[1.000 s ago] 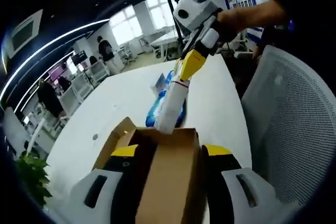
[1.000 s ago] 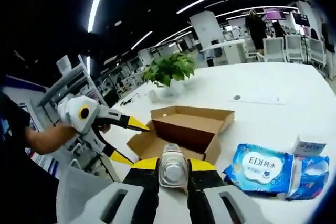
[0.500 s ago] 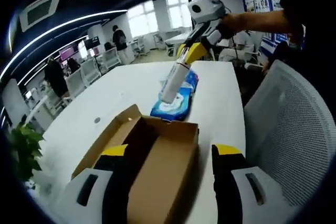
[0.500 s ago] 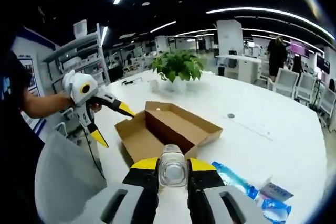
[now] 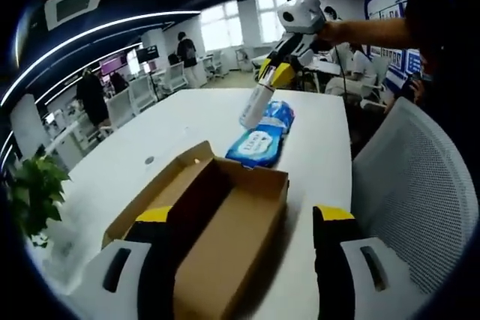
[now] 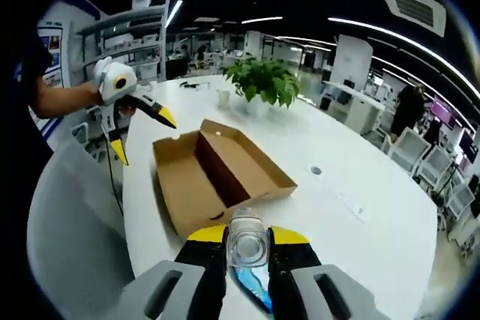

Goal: Operate the shoe box by opening the lid, removing the specified soft item, and placing it in the target area until the item is outside and the box remains undamaged.

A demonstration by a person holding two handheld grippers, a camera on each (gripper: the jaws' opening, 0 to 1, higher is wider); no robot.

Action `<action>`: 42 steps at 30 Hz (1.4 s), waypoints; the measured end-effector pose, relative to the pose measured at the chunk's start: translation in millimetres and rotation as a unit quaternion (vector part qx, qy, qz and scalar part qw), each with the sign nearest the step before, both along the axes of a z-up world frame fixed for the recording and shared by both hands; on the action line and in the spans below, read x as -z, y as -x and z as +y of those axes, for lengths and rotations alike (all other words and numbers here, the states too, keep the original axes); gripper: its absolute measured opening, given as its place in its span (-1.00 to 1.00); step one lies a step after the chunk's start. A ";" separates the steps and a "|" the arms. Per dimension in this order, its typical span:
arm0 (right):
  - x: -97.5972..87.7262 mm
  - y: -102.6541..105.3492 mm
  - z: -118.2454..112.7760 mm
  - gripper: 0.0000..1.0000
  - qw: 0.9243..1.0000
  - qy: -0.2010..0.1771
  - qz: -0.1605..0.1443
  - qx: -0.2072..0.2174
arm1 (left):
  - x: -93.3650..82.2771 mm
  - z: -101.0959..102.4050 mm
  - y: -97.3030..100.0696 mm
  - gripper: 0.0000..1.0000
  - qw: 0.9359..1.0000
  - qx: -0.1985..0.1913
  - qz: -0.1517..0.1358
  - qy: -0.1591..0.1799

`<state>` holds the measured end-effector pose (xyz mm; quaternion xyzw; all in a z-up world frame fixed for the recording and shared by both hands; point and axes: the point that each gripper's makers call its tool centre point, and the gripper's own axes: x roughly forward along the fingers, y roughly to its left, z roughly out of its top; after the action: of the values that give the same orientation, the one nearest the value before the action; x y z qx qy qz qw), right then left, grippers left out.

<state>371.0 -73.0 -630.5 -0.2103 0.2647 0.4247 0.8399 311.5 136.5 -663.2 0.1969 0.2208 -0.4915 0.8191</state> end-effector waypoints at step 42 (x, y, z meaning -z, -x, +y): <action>23.3 -63.3 -47.7 -0.68 0.969 0.207 -0.043 -0.127 | -7.7 44.6 9.8 0.99 0.995 -0.095 -0.006 0.027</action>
<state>434.2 -120.8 -653.8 -0.4292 0.2813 0.4543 0.7282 301.6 181.1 -655.6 0.1562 0.2201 -0.4158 0.8685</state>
